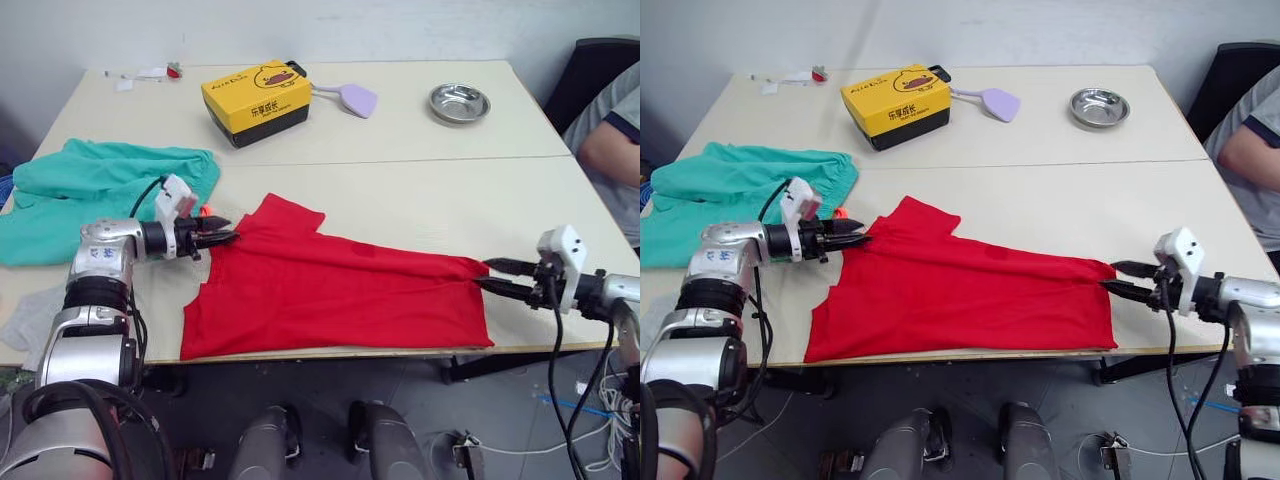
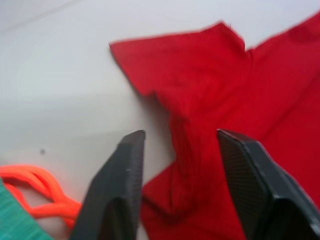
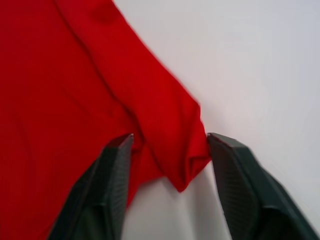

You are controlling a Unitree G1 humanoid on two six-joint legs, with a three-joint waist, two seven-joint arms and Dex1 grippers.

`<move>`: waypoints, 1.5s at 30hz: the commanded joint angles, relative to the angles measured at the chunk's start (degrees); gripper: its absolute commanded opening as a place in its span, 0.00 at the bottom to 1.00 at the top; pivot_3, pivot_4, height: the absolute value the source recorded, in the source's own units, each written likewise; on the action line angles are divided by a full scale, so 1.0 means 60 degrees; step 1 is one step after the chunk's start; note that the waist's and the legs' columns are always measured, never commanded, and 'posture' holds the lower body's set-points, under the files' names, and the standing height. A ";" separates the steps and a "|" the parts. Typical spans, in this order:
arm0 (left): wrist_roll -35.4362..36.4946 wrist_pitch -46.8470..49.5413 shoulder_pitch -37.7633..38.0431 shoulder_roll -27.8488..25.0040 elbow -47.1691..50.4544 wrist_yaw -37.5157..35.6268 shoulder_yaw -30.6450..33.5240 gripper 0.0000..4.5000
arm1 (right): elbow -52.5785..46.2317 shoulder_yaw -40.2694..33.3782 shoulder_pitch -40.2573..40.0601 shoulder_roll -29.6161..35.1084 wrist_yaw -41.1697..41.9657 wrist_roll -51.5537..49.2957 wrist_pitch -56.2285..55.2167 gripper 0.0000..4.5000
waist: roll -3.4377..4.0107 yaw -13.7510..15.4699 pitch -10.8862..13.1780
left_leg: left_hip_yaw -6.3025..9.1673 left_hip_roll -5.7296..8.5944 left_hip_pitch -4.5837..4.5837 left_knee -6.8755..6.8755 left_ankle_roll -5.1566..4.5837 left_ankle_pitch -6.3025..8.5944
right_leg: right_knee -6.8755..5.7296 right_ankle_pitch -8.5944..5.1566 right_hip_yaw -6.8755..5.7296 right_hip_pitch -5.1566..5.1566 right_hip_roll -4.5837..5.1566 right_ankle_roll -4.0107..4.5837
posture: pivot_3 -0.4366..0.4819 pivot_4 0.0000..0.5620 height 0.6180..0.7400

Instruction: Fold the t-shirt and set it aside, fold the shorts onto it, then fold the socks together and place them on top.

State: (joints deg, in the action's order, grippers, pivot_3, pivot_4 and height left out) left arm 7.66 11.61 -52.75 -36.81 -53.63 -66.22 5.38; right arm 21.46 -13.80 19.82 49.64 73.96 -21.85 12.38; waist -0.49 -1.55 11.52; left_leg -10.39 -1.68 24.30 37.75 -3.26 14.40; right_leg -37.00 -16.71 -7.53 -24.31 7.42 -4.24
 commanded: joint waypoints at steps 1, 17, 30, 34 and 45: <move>0.0223 0.1129 -0.1040 0.0131 -0.0235 0.0220 0.0096 0.79 | -0.0687 -0.0635 -0.0175 0.0253 0.0086 -0.0569 0.0038 0.85 | -0.0006 0.0023 0.0002 | 0.0005 0.0000 0.0000 0.0002 -0.0001 0.0001 | -0.0001 0.0000 -0.0004 0.0003 0.0001 0.0000 | 0.48 0.27 1.00; -0.1231 0.0435 -0.2919 0.2166 -0.3380 0.3425 -0.0444 0.93 | -0.2081 -0.0722 -0.0680 -0.0058 -0.0566 -0.0968 0.0487 0.99 | -0.0028 0.0012 0.0013 | 0.0021 0.0005 -0.0001 0.0028 -0.0018 0.0020 | 0.0004 -0.0002 -0.0012 0.0025 0.0009 -0.0005 | 0.48 0.27 1.00; -0.0990 -0.0851 -0.2557 0.2347 -0.3462 0.3503 0.0209 0.13 | -0.2590 -0.0717 -0.1234 -0.0102 -0.1047 -0.1113 0.0379 1.00 | -0.0030 0.0022 0.0015 | 0.0022 0.0004 0.0000 0.0033 -0.0022 0.0025 | 0.0005 -0.0002 -0.0014 0.0026 0.0011 -0.0004 | 0.48 0.27 1.00; -0.0594 -0.1727 -0.2388 0.2181 -0.3246 0.2854 0.0667 0.01 | -0.2530 -0.0641 -0.1197 -0.0138 -0.1092 -0.1054 0.0303 1.00 | -0.0030 0.0002 0.0015 | 0.0023 0.0001 -0.0001 0.0032 -0.0020 0.0027 | 0.0006 -0.0002 -0.0016 0.0026 0.0008 -0.0004 | 0.48 0.27 1.00; 0.0001 -0.3870 -0.1121 0.1205 -0.2203 -0.0847 0.0900 0.01 | -0.2212 -0.0452 -0.0825 -0.0322 -0.0923 -0.0870 -0.0334 1.00 | -0.0029 -0.0005 0.0014 | 0.0021 0.0001 -0.0001 0.0032 -0.0018 0.0028 | 0.0006 -0.0002 -0.0018 0.0026 0.0004 -0.0004 | 0.48 0.27 1.00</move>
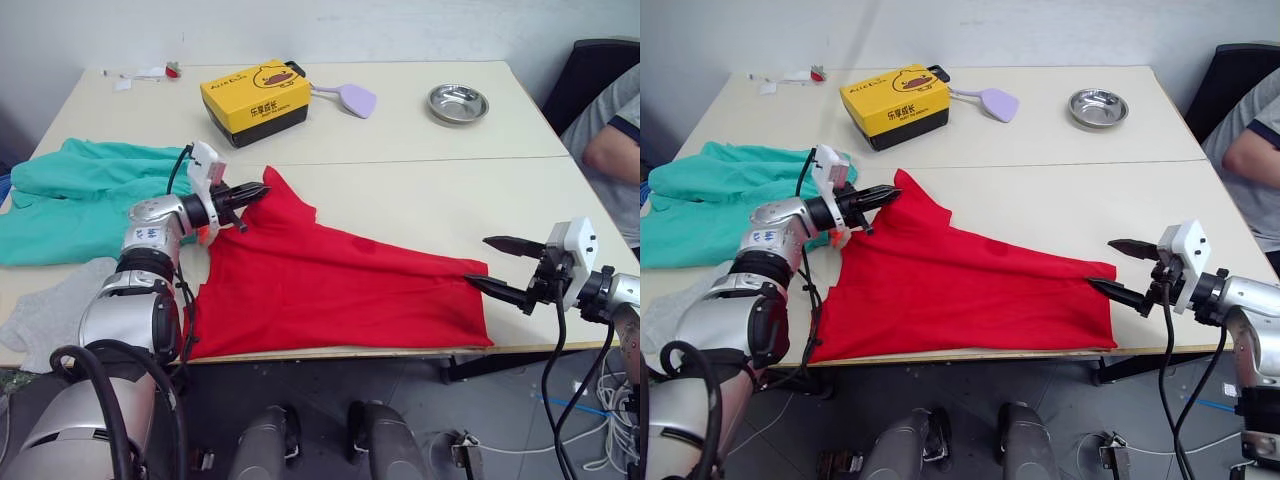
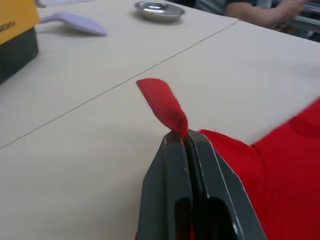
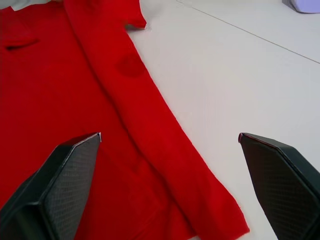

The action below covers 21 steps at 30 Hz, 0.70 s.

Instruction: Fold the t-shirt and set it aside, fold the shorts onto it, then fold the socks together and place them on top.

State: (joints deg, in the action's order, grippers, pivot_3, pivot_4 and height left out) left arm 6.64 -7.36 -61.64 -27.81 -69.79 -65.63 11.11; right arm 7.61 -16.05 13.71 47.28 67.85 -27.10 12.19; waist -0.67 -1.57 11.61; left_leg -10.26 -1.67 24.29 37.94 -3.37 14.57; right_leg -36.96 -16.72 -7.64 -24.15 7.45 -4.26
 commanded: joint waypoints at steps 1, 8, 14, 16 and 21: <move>0.0188 -0.0959 0.0552 -0.0384 0.0598 -0.1165 -0.0058 0.01 | 0.0176 -0.0033 0.0246 0.0106 0.0149 0.0065 -0.0355 1.00 | 0.0000 -0.0004 0.0000 | 0.0000 0.0000 0.0000 0.0000 0.0000 0.0000 | 0.0001 0.0000 0.0000 0.0000 0.0000 0.0000 | 0.48 0.27 1.00; 0.0216 -0.2578 0.1607 -0.0490 0.1438 -0.2349 -0.0276 0.01 | 0.0863 0.0160 0.0669 0.0205 0.0463 0.0441 -0.0777 1.00 | 0.0000 0.0018 0.0000 | 0.0000 0.0004 0.0001 0.0006 -0.0018 0.0011 | -0.0001 0.0000 0.0000 0.0001 0.0013 0.0000 | 0.48 0.27 1.00; 0.0298 -0.3738 0.2441 -0.0598 0.2364 -0.3021 -0.0599 0.01 | 0.1160 0.0221 0.0649 0.0218 0.0572 0.0648 -0.1083 1.00 | 0.0000 -0.0005 -0.0001 | 0.0001 0.0002 0.0000 0.0008 -0.0021 0.0017 | 0.0000 0.0000 0.0000 0.0004 0.0014 0.0000 | 0.48 0.27 1.00; 0.0444 -0.3914 0.2689 -0.0654 0.2680 -0.3179 -0.0577 0.01 | 0.1170 0.0190 0.0566 0.0215 0.0583 0.0677 -0.1141 1.00 | 0.0000 -0.0007 -0.0001 | 0.0001 0.0002 0.0000 0.0008 -0.0022 0.0017 | 0.0000 0.0000 0.0001 0.0003 0.0013 0.0000 | 0.48 0.27 1.00; 0.0613 -0.4694 0.3703 -0.1073 0.3418 -0.3794 -0.0721 0.01 | 0.1089 0.0114 0.0200 0.0253 0.0628 0.0718 -0.1316 1.00 | 0.0003 -0.0017 -0.0002 | 0.0002 -0.0002 -0.0001 0.0007 -0.0022 0.0023 | 0.0002 0.0000 0.0003 0.0004 0.0012 0.0001 | 0.48 0.27 1.00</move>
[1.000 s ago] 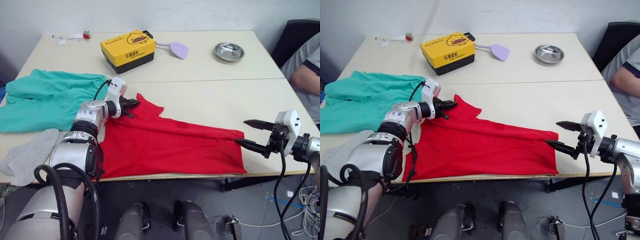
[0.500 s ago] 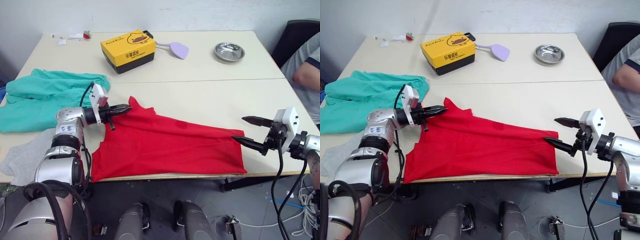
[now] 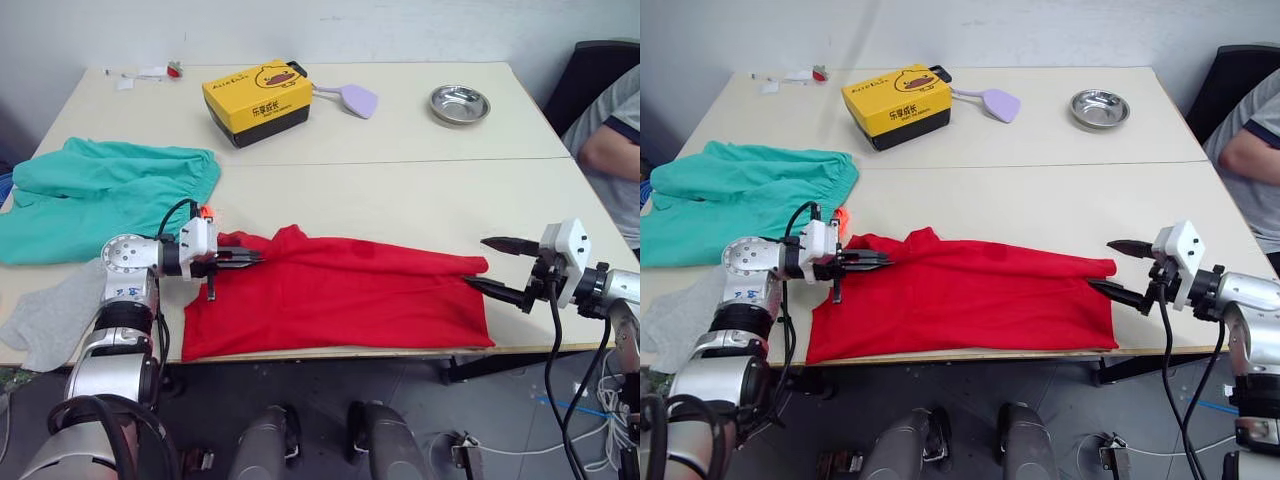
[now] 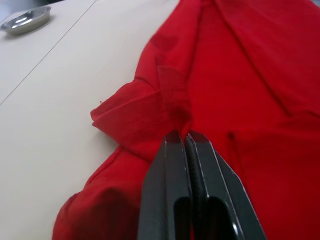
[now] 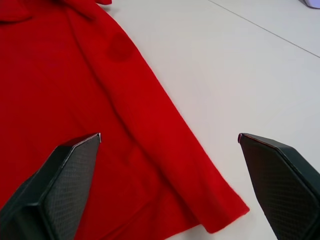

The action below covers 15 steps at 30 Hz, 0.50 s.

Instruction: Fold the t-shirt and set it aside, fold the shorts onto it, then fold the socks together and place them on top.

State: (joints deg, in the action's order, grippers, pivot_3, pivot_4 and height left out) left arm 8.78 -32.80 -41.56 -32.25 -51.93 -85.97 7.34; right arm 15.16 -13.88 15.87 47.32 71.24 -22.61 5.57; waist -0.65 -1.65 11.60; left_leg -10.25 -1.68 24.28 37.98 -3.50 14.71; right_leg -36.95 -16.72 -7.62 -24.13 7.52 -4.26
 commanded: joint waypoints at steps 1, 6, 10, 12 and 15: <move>0.0281 -0.0543 0.0435 -0.0384 0.0498 -0.0406 -0.0135 0.01 | -0.0168 -0.0245 -0.0180 0.0258 0.0067 -0.0034 -0.0235 1.00 | 0.0001 -0.0005 0.0000 | 0.0000 -0.0002 -0.0003 0.0000 0.0001 0.0002 | -0.0001 0.0000 0.0000 0.0000 -0.0001 0.0000 | 0.48 0.27 1.00; 0.0633 -0.0384 0.0802 -0.0716 0.0952 -0.0238 -0.0170 0.01 | -0.0189 -0.0290 -0.0246 0.0323 0.0120 -0.0047 -0.0287 1.00 | 0.0001 0.0021 -0.0001 | 0.0009 0.0001 -0.0002 0.0001 -0.0005 0.0011 | -0.0001 0.0001 -0.0004 0.0005 0.0007 0.0000 | 0.48 0.27 1.00; 0.0880 -0.0455 0.1143 -0.0953 0.1399 -0.0255 -0.0220 0.01 | -0.0205 -0.0316 -0.0317 0.0369 0.0155 -0.0033 -0.0300 1.00 | 0.0002 0.0002 -0.0001 | 0.0016 0.0001 -0.0006 0.0002 -0.0005 0.0019 | 0.0010 0.0000 -0.0006 0.0016 0.0009 0.0001 | 0.48 0.27 1.00; 0.0866 -0.0554 0.1346 -0.1010 0.1645 -0.0169 -0.0333 0.01 | -0.0199 -0.0292 -0.0357 0.0343 0.0142 0.0007 -0.0373 1.00 | 0.0003 0.0002 -0.0002 | 0.0016 0.0000 -0.0012 0.0001 0.0000 0.0023 | 0.0010 0.0000 -0.0005 0.0019 0.0008 0.0000 | 0.48 0.27 1.00; 0.0846 -0.0337 0.1583 -0.1072 0.1937 -0.0167 -0.0517 0.01 | -0.0122 -0.0175 -0.0289 0.0265 0.0011 0.0201 -0.0650 1.00 | 0.0003 0.0002 -0.0002 | 0.0015 -0.0001 -0.0014 0.0001 0.0000 0.0023 | 0.0011 0.0000 -0.0008 0.0023 0.0006 0.0001 | 0.48 0.27 1.00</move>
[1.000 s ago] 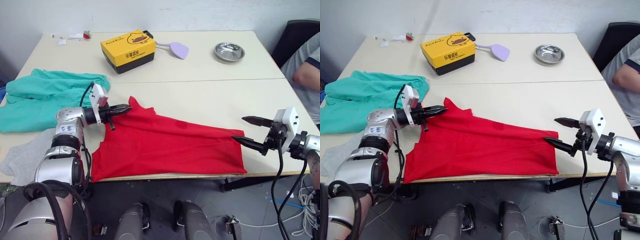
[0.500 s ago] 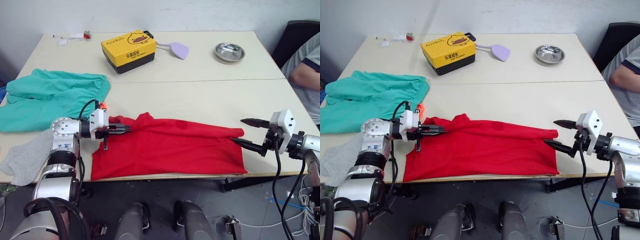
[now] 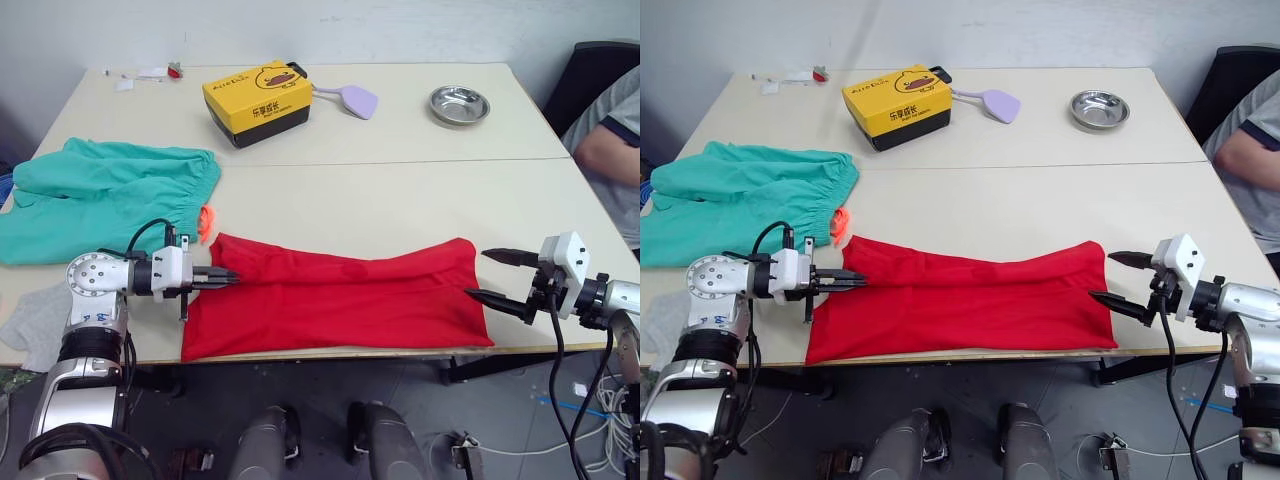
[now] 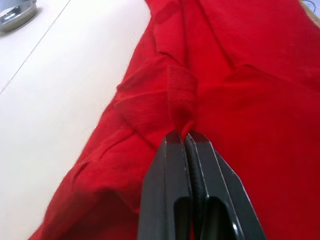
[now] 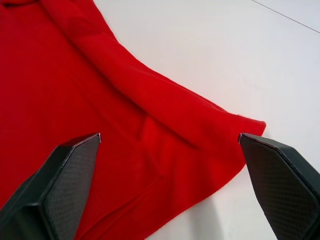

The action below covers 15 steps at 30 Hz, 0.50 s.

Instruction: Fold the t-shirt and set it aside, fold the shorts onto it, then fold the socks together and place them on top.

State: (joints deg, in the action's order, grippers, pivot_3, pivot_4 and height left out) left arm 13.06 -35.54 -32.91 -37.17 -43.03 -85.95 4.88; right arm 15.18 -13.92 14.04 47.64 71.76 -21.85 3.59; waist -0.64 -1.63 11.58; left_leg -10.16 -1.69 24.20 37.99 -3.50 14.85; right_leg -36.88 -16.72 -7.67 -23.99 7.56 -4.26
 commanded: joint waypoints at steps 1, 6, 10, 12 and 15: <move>0.0168 0.0404 0.0211 -0.0261 0.0554 -0.0087 -0.0128 0.01 | -0.0092 -0.0122 0.0078 0.0203 -0.0085 0.0090 -0.0279 1.00 | 0.0000 0.0000 0.0000 | 0.0000 0.0000 0.0000 0.0000 0.0000 0.0000 | 0.0000 0.0000 -0.0001 0.0000 0.0000 0.0000 | 0.48 0.27 1.00; 0.0267 0.1658 0.0466 -0.0481 0.1188 0.0073 -0.0194 0.29 | 0.0014 0.0057 0.0750 0.0306 -0.0002 -0.0155 0.0826 1.00 | 0.0000 -0.0004 0.0000 | 0.0002 -0.0001 -0.0001 0.0000 0.0000 0.0001 | 0.0001 0.0000 -0.0001 0.0001 0.0000 0.0000 | 0.48 0.27 1.00; 0.0643 0.3312 0.0549 -0.0885 0.2005 0.0040 -0.0090 0.57 | 0.0578 0.0375 0.2169 0.0567 -0.0207 -0.0273 0.3105 1.00 | 0.0003 -0.0043 0.0001 | 0.0005 -0.0004 -0.0001 0.0000 0.0001 0.0001 | -0.0001 -0.0001 0.0004 -0.0001 0.0001 0.0002 | 0.48 0.27 1.00; 0.0885 0.4383 0.0589 -0.1092 0.2537 0.0024 -0.0103 0.72 | 0.0860 0.0625 0.2692 0.0732 -0.0142 -0.0231 0.4044 1.00 | 0.0005 -0.0034 0.0000 | 0.0006 -0.0006 0.0000 -0.0004 0.0005 0.0003 | -0.0001 -0.0005 0.0005 -0.0007 0.0003 0.0009 | 0.48 0.27 1.00; 0.1437 0.6345 0.0572 -0.1298 0.3507 0.0202 -0.0047 0.93 | 0.1514 0.1241 0.3699 0.0987 -0.0036 -0.0006 0.5609 1.00 | 0.0005 -0.0017 0.0000 | 0.0015 -0.0010 0.0002 -0.0005 0.0015 0.0010 | 0.0001 -0.0011 -0.0001 -0.0007 0.0001 0.0019 | 0.48 0.27 1.00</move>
State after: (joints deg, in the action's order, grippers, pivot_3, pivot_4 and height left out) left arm 18.89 -2.84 -29.07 -44.03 -26.01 -85.42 3.54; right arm 22.95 -7.46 34.63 51.89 71.01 -22.04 32.54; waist -0.61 -1.74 11.59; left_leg -10.06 -1.74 24.22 37.96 -3.41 14.91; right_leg -36.86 -16.79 -7.67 -24.03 7.57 -4.14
